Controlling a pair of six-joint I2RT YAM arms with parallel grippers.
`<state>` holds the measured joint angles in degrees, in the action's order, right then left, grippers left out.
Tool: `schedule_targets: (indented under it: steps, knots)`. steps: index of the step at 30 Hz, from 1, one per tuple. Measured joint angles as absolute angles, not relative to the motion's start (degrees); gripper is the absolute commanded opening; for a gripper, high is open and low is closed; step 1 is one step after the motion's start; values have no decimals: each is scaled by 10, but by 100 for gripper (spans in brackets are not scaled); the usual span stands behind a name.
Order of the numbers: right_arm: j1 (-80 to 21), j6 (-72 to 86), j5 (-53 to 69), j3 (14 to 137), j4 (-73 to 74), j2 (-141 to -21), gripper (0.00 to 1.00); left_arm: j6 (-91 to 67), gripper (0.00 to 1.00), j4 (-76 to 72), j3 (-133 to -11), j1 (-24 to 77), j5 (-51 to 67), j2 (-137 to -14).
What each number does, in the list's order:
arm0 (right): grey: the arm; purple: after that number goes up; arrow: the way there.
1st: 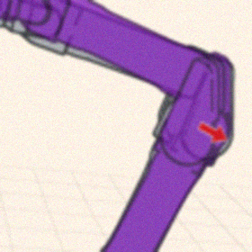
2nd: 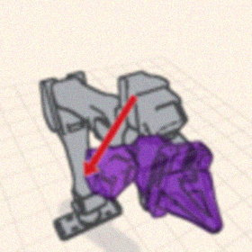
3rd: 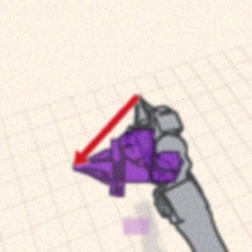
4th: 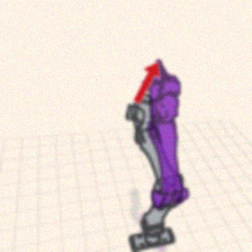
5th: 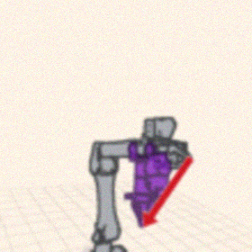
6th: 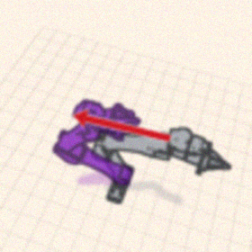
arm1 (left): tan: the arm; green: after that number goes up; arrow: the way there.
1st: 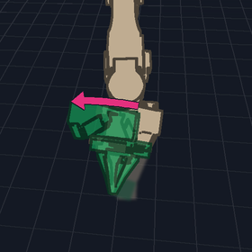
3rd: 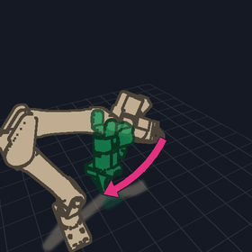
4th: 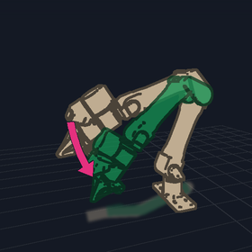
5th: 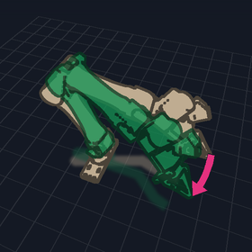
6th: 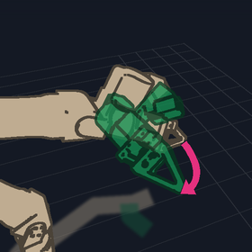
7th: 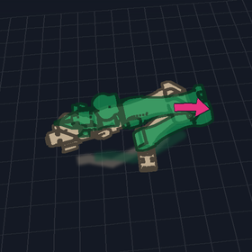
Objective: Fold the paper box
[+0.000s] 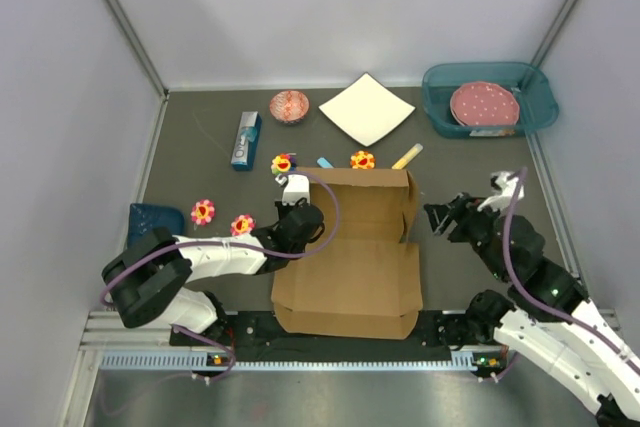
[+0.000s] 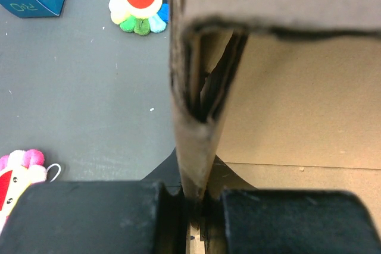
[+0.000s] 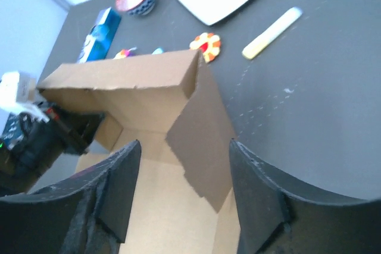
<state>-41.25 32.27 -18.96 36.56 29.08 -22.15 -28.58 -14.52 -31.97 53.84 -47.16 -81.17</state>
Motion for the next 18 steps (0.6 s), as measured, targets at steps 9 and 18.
schedule_targets:
  steps: [9, 18]
  knots:
    - [-413, 341, -256, 359, 298, -295, 54, -286, 0, -145, -320, 538, -470, -811]
    - [-413, 320, -213, 296, 251, -361, 63, -284, 0, -152, -320, 538, -452, -811]
